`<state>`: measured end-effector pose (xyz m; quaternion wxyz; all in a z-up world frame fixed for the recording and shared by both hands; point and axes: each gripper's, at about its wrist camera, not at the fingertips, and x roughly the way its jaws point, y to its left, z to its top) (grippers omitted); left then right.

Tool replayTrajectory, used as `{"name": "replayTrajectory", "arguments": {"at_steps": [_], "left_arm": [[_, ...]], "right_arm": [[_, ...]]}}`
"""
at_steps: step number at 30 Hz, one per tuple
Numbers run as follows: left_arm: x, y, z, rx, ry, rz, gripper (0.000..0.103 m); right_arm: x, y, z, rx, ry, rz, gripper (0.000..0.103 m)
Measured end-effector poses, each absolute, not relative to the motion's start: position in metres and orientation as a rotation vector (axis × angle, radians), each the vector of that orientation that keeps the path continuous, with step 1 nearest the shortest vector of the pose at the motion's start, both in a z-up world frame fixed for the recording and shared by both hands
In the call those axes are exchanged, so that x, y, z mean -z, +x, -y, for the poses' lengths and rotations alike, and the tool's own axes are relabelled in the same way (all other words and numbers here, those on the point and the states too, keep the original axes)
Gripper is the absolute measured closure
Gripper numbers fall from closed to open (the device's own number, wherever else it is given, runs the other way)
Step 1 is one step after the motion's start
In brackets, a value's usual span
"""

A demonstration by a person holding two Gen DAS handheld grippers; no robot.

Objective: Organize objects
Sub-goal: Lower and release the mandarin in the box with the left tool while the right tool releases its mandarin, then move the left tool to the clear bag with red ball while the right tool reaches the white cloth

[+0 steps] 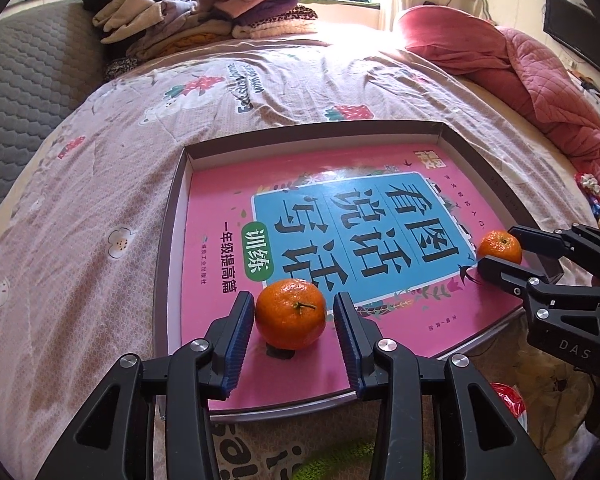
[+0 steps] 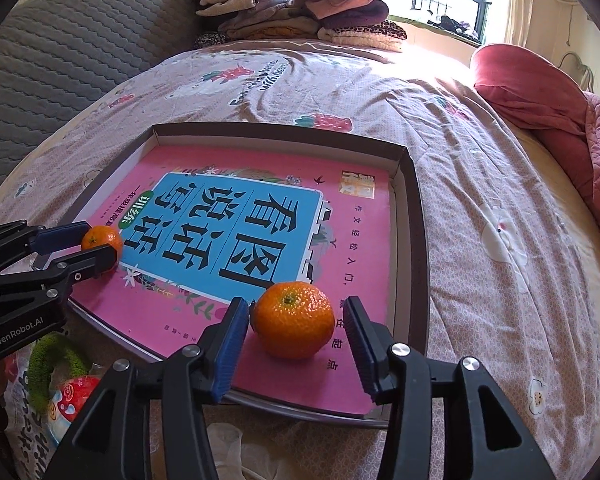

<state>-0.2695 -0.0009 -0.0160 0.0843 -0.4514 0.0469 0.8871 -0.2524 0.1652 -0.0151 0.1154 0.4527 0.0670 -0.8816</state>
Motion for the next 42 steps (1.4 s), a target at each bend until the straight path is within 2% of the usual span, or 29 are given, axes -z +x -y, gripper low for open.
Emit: {"name": "replayTrajectory", "arguments": {"at_steps": [9, 23, 35, 42], "left_arm": [[0.006, -0.265, 0.004, -2.672, -1.321, -0.132, 0.059], [-0.03, -0.235, -0.009, -2.719, -1.244, -0.146, 0.047], [-0.068, -0.186, -0.025, -2.747, -1.119, -0.198, 0.046], [-0.07, -0.159, -0.021, -2.754, -1.116, -0.134, 0.046]], "right_arm": [[0.003, -0.25, -0.165, 2.606, 1.283, -0.199, 0.052], [-0.036, -0.23, -0.164, 2.635, 1.156, -0.158, 0.051], [-0.084, -0.186, -0.158, 2.678, 0.953, -0.163, 0.048], [-0.097, -0.167, -0.163, 2.706, 0.897, -0.155, 0.047]]}}
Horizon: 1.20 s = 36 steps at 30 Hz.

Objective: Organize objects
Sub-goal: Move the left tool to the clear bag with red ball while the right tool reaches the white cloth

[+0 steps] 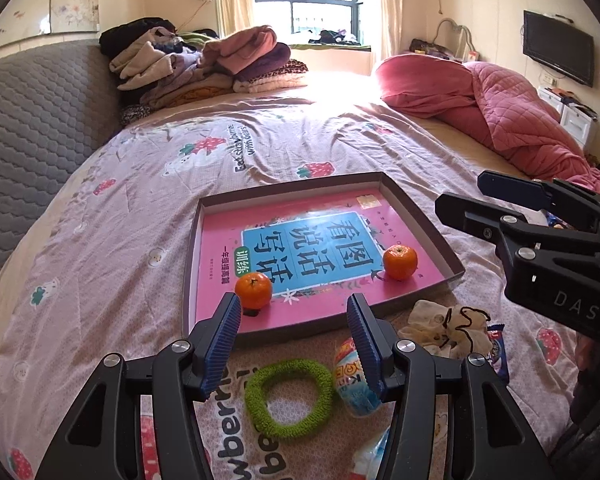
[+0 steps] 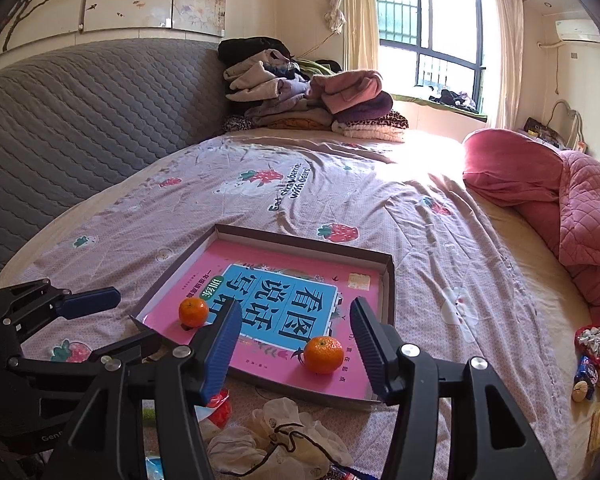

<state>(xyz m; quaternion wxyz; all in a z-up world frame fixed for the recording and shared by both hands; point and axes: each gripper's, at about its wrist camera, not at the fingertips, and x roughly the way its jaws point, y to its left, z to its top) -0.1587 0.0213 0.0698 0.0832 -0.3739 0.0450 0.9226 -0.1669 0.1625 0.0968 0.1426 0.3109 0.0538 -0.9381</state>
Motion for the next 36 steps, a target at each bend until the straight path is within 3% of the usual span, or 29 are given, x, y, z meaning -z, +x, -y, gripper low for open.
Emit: {"name": "replayTrajectory", "arguments": {"at_steps": [36], "left_arm": [[-0.034, -0.068, -0.026, -2.708, -1.169, -0.084, 0.046]], "right_arm": [[-0.062, -0.091, -0.202, 2.729, 0.935, -0.078, 0.042]]}}
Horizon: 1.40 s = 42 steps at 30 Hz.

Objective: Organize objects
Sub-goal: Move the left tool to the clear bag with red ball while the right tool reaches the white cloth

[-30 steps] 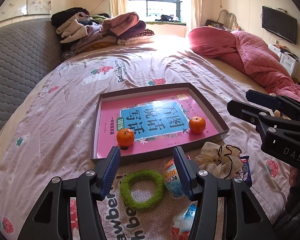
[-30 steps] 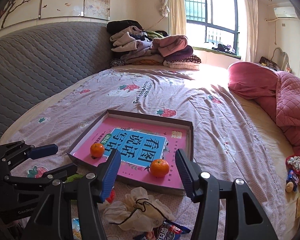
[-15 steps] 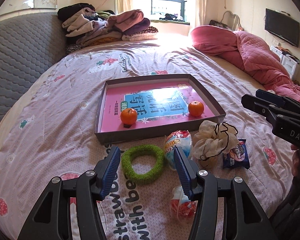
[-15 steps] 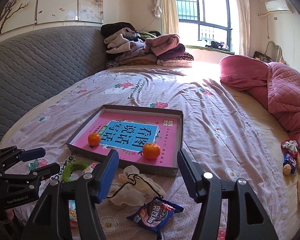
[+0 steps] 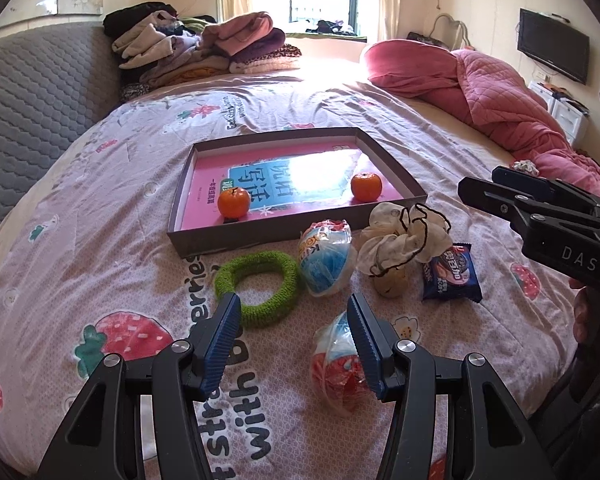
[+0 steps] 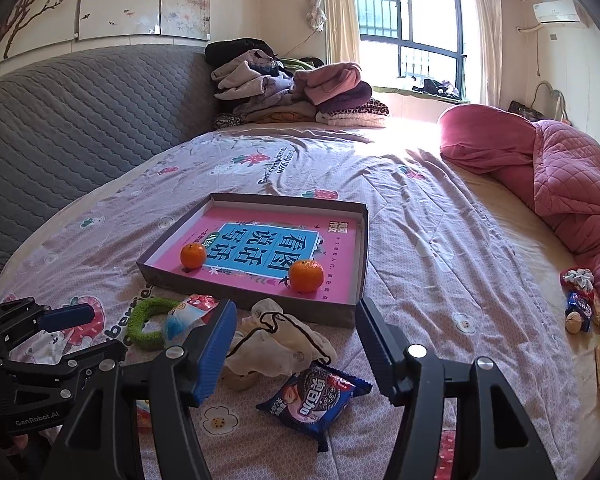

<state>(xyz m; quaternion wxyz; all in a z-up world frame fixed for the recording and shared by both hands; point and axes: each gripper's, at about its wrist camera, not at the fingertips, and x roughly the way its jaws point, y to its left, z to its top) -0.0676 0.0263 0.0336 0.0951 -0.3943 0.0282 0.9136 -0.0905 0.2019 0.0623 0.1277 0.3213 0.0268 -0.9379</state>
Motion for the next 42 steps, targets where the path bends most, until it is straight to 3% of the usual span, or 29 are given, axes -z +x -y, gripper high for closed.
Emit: {"name": "replayTrajectory", "arguments": {"at_steps": [42], "left_arm": [[-0.002, -0.054, -0.049, -2.596, -1.264, -0.097, 0.046]], "right_arm": [[-0.026, -0.078, -0.175, 2.639, 1.053, -0.239, 0.042]]}}
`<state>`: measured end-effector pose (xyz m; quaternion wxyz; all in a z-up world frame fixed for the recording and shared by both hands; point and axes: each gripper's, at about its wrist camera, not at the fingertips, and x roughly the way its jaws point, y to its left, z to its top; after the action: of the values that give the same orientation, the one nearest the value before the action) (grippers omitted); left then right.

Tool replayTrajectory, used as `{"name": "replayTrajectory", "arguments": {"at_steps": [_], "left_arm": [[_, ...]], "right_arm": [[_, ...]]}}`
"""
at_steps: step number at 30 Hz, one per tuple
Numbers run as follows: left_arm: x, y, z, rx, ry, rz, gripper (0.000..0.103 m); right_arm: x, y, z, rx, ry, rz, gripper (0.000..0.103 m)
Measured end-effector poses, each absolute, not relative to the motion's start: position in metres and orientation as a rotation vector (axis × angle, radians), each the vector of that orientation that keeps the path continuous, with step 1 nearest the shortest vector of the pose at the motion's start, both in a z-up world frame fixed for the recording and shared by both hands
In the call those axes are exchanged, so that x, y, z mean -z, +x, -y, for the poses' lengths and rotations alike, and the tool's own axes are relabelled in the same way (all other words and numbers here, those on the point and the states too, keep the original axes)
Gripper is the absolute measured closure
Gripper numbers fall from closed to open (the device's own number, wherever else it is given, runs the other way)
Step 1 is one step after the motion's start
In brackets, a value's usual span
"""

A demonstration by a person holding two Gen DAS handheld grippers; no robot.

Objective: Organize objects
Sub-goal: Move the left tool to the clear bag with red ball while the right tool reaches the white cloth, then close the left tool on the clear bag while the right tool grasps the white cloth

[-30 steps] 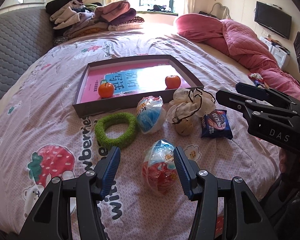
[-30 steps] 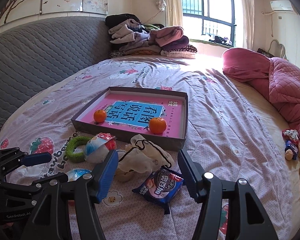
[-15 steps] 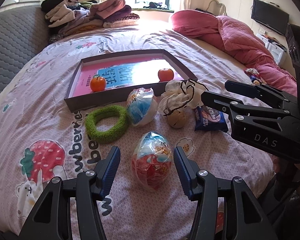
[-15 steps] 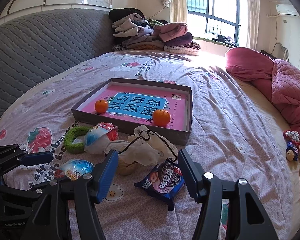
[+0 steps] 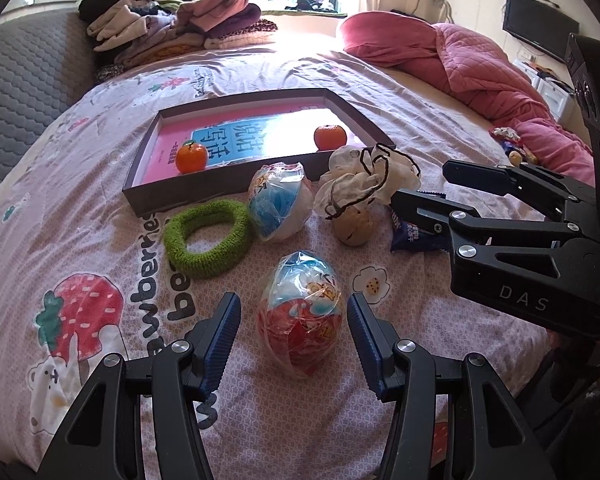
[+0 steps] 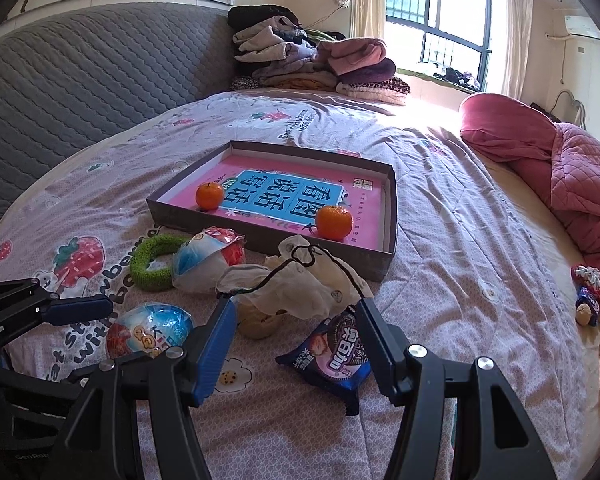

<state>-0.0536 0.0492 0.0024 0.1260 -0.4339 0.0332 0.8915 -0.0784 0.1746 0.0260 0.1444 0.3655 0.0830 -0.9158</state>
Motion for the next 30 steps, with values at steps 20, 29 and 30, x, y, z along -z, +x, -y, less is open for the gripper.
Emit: {"name": "replayTrajectory", "arguments": {"at_steps": [20, 29, 30], "left_arm": [[0.01, -0.059, -0.052, -2.581, -1.297, -0.07, 0.046], [0.012, -0.066, -0.052, -2.574, -1.3, -0.041, 0.046], [0.012, -0.066, -0.052, -2.572, -1.302, -0.037, 0.046]], "right_arm": [[-0.006, -0.095, -0.164, 2.634, 1.094, -0.371, 0.042], [-0.002, -0.106, -0.161, 2.638, 1.099, -0.388, 0.042], [-0.002, -0.107, -0.161, 2.639, 1.101, -0.394, 0.042]]}}
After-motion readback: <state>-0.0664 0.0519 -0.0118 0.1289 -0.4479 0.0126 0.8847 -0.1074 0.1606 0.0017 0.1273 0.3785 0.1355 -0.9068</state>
